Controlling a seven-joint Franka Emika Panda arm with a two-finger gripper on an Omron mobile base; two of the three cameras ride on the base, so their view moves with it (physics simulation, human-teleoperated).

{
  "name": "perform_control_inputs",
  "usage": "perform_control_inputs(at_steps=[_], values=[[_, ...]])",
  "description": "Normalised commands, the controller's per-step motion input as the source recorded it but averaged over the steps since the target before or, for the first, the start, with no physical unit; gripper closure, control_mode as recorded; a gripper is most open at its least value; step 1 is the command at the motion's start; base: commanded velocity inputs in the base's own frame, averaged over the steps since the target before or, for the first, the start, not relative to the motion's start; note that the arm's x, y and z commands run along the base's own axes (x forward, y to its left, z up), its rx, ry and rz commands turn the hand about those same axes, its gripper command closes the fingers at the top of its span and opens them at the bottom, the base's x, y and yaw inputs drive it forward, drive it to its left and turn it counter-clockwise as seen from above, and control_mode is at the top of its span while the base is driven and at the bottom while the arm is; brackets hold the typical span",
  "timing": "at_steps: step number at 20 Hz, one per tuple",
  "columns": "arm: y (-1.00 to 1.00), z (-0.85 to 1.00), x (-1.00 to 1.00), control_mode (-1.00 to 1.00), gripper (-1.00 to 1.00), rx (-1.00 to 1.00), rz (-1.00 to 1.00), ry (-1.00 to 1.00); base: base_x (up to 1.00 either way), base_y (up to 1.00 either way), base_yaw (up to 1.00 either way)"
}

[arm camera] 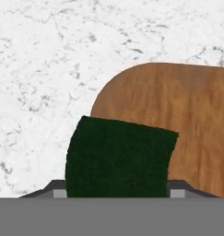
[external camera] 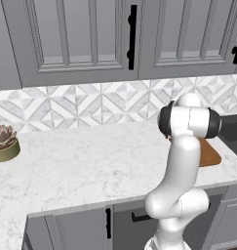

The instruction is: Pick up the sponge from the counter and clean the cutting board by briefly scrubbing or pressing down on the cutting board. Once finished, release the sponge.

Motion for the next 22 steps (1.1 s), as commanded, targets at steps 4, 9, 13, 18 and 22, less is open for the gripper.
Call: perform_control_inputs(at_steps=[4, 9, 13, 18, 22], values=[[-0.03, -0.08, 0.37, -1.0, 1.0, 0.0, -0.07, 0.02, 0.0, 0.0, 0.0], [0.0, -0.19, 0.0, -1.0, 1.0, -0.01, -0.02, 0.0, 0.0, 0.0, 0.0], [-0.01, -0.29, 0.0, -1.0, 1.0, -0.01, 0.0, 0.0, 0.0, 0.0, 0.0], [-0.24, -0.13, 0.0, -1.0, 1.0, -0.06, 0.0, -0.03, 0.0, 0.0, 0.0], [-0.44, -0.06, 0.0, -1.0, 1.0, -0.03, 0.0, -0.02, 0.0, 0.0, 0.0]])
